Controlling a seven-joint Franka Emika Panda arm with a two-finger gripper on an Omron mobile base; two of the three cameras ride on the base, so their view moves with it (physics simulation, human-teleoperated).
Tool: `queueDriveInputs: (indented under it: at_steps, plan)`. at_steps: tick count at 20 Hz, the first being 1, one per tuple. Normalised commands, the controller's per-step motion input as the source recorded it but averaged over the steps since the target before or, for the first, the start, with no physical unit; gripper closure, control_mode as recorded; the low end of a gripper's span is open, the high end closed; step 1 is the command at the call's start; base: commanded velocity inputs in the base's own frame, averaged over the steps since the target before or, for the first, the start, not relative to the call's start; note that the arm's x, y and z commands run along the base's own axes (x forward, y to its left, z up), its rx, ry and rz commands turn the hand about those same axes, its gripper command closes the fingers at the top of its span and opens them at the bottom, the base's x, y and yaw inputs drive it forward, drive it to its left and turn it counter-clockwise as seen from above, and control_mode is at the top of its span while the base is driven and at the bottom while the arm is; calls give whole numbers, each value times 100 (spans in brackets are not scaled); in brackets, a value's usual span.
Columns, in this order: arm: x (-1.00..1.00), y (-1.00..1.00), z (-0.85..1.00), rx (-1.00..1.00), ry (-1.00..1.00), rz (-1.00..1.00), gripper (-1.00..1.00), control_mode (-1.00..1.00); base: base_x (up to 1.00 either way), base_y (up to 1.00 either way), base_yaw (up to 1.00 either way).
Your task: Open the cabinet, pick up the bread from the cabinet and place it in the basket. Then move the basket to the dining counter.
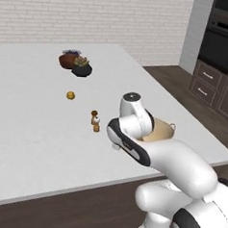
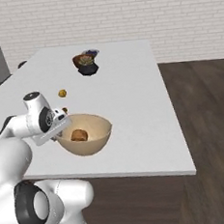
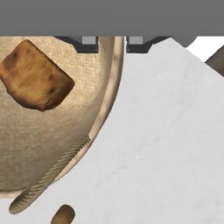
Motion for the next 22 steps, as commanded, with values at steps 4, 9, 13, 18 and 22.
queueDriveInputs:
  at_steps: [4,9,13,18,22]
  plan:
    - [45,0,-58,-7,-3,0,100,-100,0,0,0]
    - [32,0,-35,-2,-3,0,100,-100,0,0,0]
    - [24,-1,-19,0,0,0,100,-100,0,0,0]
    - [3,0,-5,0,0,0,-100,-100,0,0,0]
    - [0,0,0,0,0,0,-100,-100,0,0,0]
